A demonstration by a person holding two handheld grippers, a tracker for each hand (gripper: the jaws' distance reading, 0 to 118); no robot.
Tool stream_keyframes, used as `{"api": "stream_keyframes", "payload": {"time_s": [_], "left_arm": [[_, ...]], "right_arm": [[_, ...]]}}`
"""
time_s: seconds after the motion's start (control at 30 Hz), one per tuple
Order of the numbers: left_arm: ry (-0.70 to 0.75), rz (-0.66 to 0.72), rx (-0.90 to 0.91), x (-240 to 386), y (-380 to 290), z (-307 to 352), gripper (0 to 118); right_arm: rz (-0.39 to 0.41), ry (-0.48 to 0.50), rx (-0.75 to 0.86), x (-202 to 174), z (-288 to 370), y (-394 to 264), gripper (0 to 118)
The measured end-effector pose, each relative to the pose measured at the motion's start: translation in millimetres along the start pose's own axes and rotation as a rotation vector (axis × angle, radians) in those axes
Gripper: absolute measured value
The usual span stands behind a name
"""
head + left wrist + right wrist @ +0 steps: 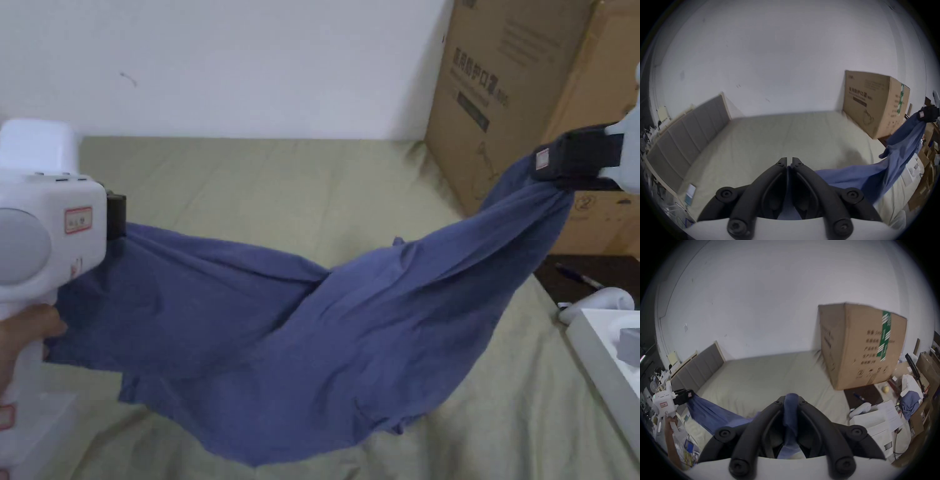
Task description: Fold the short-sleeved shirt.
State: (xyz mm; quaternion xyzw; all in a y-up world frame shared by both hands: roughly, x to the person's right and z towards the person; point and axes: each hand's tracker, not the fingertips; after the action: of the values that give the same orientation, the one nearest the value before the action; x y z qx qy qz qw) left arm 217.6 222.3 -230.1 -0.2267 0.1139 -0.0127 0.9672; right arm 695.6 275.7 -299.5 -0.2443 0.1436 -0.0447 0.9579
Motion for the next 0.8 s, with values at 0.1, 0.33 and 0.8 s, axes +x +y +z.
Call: {"api": "stream_keyframes", "payload": {"time_s": [0.1,0.33,0.8], "left_arm": [[0.069,0.026,0.063,-17.7,27.4,24.1,3],[0.097,0.029,0.158,-49.3,66.8,65.2,3],[0.099,0.038,0.135,-71.1,115.2,21.7,3]], "right_arm": [[-0.051,-0.012,0.073,7.4,29.5,16.9,10],[-0.077,-0.012,0.121,18.6,59.9,35.0,10],[-0.104,0.021,0.162,0.9,24.9,109.6,10]]}}
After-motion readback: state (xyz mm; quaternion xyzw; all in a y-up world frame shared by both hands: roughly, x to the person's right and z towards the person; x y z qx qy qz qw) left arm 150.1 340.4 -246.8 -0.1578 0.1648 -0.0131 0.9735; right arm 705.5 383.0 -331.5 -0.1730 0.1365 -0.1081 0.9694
